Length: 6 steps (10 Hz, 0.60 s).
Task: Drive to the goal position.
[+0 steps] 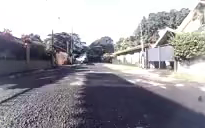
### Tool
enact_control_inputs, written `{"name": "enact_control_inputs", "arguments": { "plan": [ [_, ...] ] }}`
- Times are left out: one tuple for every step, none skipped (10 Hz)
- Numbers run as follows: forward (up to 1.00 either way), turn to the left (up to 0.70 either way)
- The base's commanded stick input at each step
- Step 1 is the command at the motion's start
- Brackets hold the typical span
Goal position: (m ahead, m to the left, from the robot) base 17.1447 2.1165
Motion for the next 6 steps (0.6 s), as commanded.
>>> {"name": "enact_control_inputs", "arguments": {
  "plan": [
    [0.63,0.00],
    [0.63,0.00],
    [0.63,0.00],
    [0.63,0.00],
    [0.63,0.00],
    [0.63,0.00]
  ]
}}
